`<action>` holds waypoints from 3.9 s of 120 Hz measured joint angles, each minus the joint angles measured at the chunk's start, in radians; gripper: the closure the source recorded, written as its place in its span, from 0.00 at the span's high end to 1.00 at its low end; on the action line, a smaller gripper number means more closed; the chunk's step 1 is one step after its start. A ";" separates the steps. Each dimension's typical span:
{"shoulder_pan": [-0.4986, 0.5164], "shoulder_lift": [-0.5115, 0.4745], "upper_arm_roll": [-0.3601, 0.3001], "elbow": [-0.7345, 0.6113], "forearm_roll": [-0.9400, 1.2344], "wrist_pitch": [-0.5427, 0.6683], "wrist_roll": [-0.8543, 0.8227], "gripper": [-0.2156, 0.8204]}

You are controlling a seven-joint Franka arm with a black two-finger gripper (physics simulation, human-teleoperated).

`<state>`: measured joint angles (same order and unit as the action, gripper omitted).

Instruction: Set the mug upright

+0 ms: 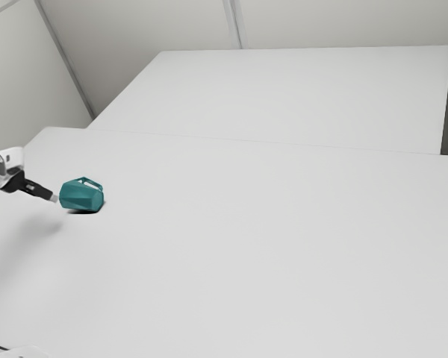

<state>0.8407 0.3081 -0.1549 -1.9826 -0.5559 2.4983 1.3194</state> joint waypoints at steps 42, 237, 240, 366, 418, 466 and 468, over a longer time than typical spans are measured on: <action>0.001 0.020 -0.029 -0.011 -0.034 0.017 0.036 0.73; 0.131 0.073 -0.232 0.009 -0.021 0.023 0.279 0.29; 0.131 0.072 -0.234 0.012 -0.020 0.024 0.281 0.26; -0.404 -0.310 0.046 -0.176 0.278 -0.204 -0.214 0.04; -0.458 -0.365 0.043 -0.240 0.394 -0.424 -0.696 0.04; -0.461 -0.231 0.034 -0.111 0.466 -0.532 -0.944 0.04; -0.462 -0.226 0.034 -0.107 0.469 -0.533 -0.951 0.04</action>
<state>0.3784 0.0819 -0.1205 -2.0897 -0.0868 1.9654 0.3683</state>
